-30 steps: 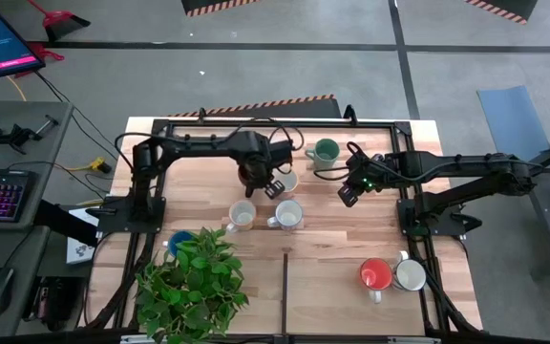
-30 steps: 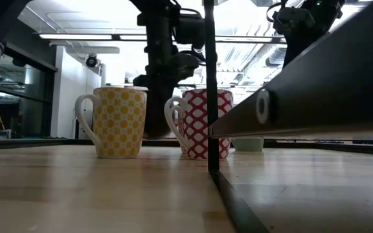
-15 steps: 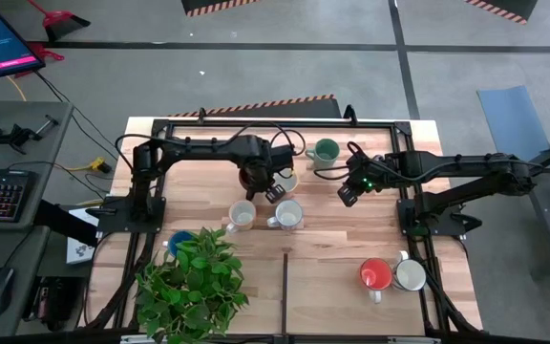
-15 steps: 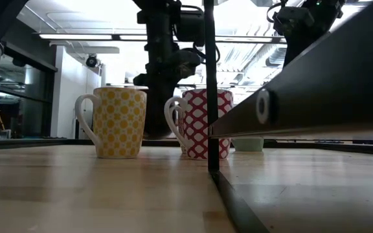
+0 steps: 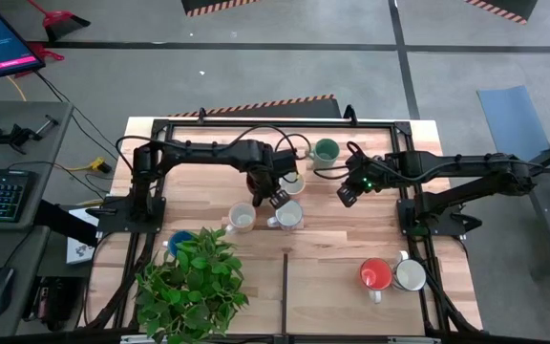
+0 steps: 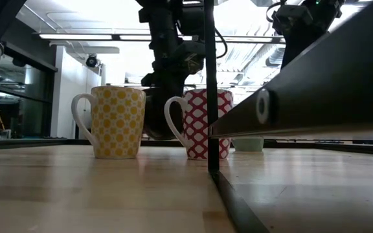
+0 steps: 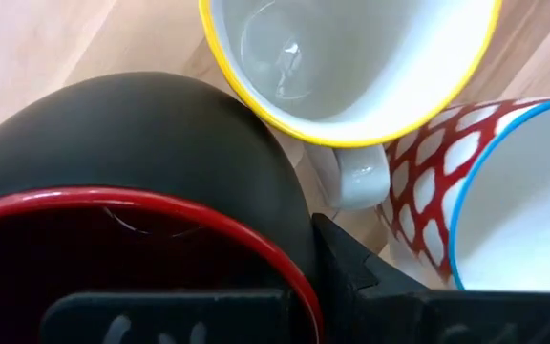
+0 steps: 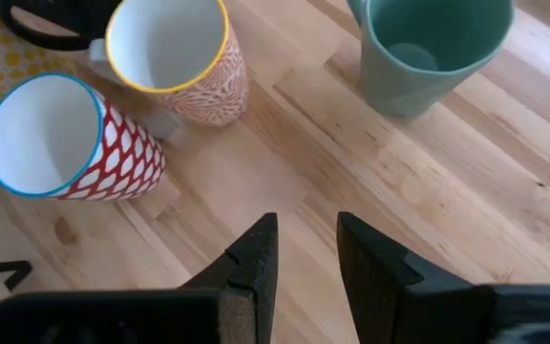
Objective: Place coffee mugs
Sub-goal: Move the black mug to the left of the orange patterned mug
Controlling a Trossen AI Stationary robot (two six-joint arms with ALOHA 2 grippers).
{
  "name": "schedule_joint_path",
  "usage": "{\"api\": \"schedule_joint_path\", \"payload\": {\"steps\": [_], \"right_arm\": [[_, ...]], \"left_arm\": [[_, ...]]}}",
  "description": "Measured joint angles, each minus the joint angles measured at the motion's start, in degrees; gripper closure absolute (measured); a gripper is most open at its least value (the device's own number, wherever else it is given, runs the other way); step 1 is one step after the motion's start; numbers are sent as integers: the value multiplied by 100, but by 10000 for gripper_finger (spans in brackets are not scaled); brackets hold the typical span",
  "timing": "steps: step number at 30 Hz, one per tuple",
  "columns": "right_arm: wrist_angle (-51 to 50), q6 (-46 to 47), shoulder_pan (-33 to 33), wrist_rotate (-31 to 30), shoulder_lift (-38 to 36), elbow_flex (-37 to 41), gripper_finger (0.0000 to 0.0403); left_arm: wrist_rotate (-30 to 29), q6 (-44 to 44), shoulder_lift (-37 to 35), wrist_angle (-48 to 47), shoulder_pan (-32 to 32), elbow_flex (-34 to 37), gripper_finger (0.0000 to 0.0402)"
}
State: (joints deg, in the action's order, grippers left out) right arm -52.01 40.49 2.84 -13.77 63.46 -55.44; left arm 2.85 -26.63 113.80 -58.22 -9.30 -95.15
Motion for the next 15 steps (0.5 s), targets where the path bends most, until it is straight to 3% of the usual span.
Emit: {"api": "schedule_joint_path", "payload": {"steps": [15], "right_arm": [[-2, 0, -1, 289, -4, 0, 313]], "left_arm": [[47, 331, 404, -117, 41, 2, 396]]}}
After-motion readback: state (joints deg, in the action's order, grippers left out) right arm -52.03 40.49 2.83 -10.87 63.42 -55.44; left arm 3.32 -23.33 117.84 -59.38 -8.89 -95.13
